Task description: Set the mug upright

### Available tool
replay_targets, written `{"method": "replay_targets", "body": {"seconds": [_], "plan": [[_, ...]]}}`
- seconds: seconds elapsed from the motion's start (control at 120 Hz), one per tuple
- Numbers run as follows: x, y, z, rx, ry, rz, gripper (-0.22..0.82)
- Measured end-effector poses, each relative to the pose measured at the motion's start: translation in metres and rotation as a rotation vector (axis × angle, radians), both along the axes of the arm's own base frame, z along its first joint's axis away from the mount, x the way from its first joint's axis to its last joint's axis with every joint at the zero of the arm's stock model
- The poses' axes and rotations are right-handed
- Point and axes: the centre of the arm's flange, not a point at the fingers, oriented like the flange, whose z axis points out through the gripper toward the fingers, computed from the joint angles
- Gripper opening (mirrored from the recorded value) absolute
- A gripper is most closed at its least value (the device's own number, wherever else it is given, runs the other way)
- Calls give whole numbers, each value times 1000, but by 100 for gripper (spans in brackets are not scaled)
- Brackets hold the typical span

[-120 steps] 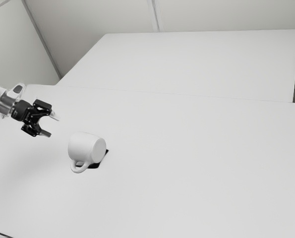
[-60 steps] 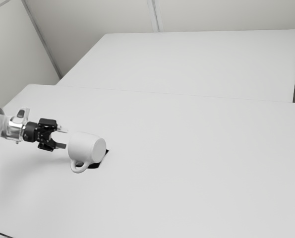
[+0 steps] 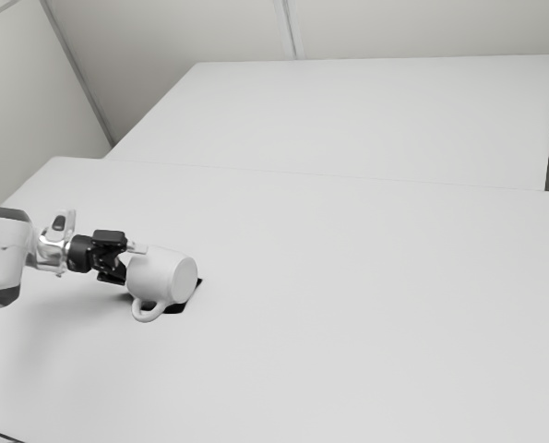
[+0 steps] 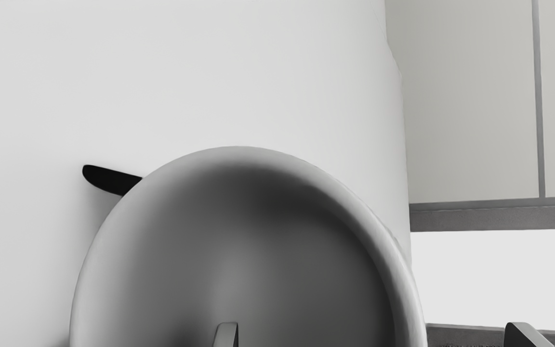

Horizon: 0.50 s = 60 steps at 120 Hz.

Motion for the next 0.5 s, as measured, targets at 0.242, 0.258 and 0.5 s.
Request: {"method": "replay_targets", "body": {"seconds": [0.242,0.258,0.5], "plan": [[4,-7,-2,6,-40,-11,13],[4,-8,-2,5,-41,-11,10],[5,-10,1,3,-74,-9,-11]]}}
